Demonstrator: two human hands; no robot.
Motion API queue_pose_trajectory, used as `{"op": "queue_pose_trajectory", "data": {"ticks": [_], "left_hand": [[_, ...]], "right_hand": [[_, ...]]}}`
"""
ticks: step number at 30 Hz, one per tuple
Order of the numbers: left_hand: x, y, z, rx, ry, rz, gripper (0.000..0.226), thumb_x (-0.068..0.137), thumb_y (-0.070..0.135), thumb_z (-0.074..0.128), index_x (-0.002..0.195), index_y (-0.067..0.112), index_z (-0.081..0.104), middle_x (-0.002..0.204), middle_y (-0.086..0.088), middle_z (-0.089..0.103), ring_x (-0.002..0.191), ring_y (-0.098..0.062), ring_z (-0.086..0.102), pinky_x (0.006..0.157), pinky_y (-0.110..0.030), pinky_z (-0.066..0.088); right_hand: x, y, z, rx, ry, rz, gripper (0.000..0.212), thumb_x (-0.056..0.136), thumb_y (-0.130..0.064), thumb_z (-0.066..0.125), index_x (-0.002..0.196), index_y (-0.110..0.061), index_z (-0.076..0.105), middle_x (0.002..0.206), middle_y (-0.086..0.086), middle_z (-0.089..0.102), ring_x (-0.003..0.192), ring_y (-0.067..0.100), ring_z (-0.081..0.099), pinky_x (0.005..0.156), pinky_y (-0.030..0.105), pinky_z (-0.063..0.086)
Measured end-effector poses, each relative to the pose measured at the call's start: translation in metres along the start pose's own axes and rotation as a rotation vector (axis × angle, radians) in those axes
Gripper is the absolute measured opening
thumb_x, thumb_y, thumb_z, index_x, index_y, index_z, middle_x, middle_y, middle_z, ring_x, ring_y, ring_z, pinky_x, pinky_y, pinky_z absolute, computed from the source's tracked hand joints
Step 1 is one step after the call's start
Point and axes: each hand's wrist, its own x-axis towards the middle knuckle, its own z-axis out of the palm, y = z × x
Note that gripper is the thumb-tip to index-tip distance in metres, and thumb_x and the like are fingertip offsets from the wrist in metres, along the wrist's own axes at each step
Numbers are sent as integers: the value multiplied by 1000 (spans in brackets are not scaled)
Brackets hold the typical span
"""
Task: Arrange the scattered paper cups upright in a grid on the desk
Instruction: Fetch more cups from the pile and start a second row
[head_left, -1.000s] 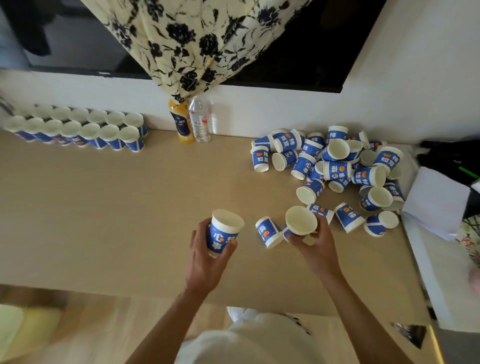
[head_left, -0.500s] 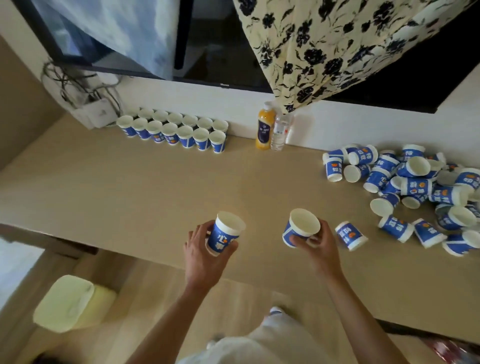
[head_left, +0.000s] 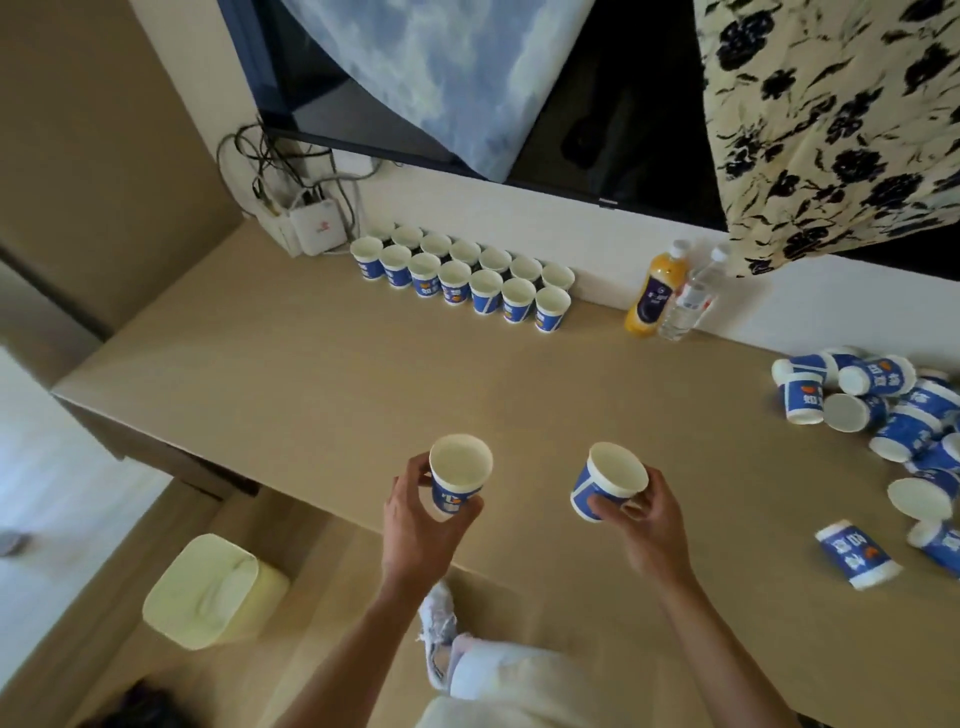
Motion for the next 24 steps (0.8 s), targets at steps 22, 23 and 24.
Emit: {"op": "queue_pose_trajectory", "data": {"ticks": [22, 23, 24], "left_hand": [[303, -105, -130, 99, -40, -64, 62, 69, 29, 91, 120, 22, 56, 106, 9, 65, 96, -12, 60, 81, -38, 54], [318, -110, -130, 90, -61, -66, 62, 69, 30, 91, 120, 22, 56, 106, 9, 65, 96, -12, 60, 81, -38, 54], [332, -114, -130, 84, -80, -66, 62, 69, 30, 91, 120, 22, 56, 107, 8, 65, 96, -12, 60, 81, -38, 54]], "right_hand": [[151, -50, 303, 87, -7, 87, 59, 67, -16, 86, 119, -24, 61, 114, 1, 71, 107, 20, 69, 86, 31, 58], [156, -52, 315, 84, 10, 93, 60, 66, -18, 86, 120, -23, 60, 115, 1, 71, 107, 20, 69, 86, 32, 59], [161, -53, 327, 82, 25, 104, 61, 65, -21, 87, 120, -24, 60, 115, 1, 71, 108, 20, 69, 86, 32, 59]]}}
